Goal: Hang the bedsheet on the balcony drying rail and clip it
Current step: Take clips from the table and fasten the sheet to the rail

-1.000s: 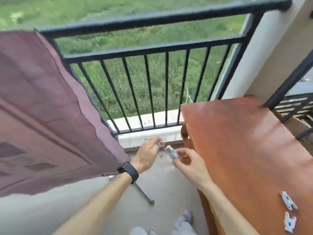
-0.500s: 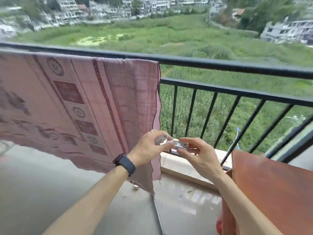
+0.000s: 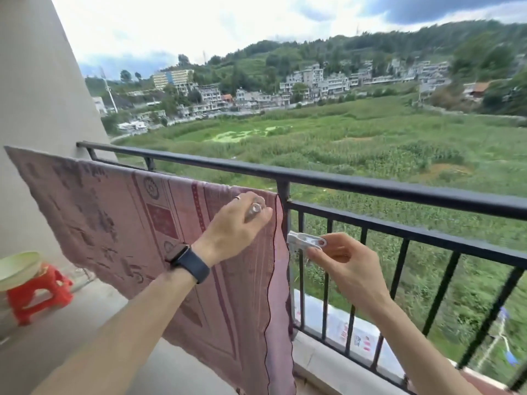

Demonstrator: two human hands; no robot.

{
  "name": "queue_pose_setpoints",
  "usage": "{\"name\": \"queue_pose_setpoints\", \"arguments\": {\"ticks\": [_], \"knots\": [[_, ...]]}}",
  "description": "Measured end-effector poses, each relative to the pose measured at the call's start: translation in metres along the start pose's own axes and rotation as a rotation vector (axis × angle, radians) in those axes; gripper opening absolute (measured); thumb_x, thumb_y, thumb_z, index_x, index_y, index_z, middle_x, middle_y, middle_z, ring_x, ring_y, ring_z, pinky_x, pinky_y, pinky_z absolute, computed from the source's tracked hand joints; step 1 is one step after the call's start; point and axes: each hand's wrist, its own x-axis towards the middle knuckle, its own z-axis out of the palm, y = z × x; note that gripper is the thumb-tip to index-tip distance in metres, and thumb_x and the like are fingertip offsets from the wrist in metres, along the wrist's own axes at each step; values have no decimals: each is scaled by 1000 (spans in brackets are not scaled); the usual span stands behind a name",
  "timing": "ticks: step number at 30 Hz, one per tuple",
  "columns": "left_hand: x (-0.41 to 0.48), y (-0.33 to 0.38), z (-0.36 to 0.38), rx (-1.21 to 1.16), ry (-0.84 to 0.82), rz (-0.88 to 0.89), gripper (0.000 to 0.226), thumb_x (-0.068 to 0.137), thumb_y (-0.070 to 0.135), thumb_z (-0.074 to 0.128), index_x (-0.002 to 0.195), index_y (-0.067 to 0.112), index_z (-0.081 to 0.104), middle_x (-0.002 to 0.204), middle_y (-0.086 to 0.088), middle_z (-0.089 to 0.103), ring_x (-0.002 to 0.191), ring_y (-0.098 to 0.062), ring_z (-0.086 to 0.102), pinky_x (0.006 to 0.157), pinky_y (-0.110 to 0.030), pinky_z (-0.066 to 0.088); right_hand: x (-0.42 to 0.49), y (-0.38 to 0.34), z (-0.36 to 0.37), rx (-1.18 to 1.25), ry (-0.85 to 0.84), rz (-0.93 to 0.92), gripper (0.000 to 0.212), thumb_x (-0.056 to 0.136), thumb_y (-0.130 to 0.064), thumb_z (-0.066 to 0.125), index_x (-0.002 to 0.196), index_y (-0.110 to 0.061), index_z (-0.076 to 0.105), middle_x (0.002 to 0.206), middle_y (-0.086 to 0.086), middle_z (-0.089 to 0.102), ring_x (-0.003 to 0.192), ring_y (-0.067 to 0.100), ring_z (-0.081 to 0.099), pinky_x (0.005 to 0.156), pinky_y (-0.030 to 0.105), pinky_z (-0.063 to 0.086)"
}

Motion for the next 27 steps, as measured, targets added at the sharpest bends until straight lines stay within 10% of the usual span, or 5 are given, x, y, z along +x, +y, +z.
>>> {"name": "queue_pose_setpoints", "arguments": {"ticks": [4,11,21,27], "knots": [[38,19,-17,146,139,14,15,92,11,54,95,20,65,72,8,55,59,-2,49,53,-13,34,28,-1,-7,-38,26,-63,24,78,-38,83,96,-31,69,89,-13,73,80,3,69,76,28,60],[85,-10,19,575,-183,5,37,83,23,68,118,34,69,125,9,53,106,-13,56,94,-32,46,51,36,-2,-95,81,-48,34,72,-43,86,95,-20,77,82,-12,71,74,1,68,75,29,60],[102,3,29,566,-102,57,18,82,48,73,91,32,72,84,5,71,80,-16,63,73,-35,53,89,21,-5,-169,35,-124,23,78,-38,83,92,-20,82,74,-13,70,62,-1,63,59,11,49],[106,2,35,554,-134,33,15,81,46,73,92,36,70,88,6,68,88,-16,62,80,-38,53,108,19,15,-337,-62,-115,44,76,-58,77,101,-22,77,88,-9,73,79,5,67,79,33,57]]}}
